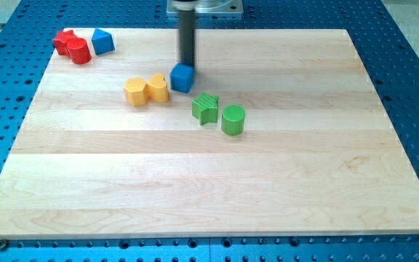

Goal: Place the cube below the red circle

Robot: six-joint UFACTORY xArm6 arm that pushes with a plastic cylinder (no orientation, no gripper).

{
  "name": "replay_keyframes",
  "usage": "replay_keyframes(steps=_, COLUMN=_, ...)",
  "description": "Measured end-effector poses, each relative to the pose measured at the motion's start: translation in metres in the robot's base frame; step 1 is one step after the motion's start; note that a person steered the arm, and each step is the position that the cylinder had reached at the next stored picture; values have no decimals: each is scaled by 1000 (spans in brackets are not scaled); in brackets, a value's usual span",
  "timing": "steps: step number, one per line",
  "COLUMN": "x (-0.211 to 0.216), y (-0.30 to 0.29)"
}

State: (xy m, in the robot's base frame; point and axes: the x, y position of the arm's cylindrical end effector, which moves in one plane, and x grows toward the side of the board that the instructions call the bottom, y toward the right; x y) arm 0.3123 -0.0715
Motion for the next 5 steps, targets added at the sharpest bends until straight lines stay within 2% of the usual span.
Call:
replay_keyframes(steps=1, x=-3, y=52)
replay_keyframes(steps=2, x=16, y=110)
replay_keyframes(steps=3, x=40, y=44)
replay_keyframes(steps=5, x=28, y=-115)
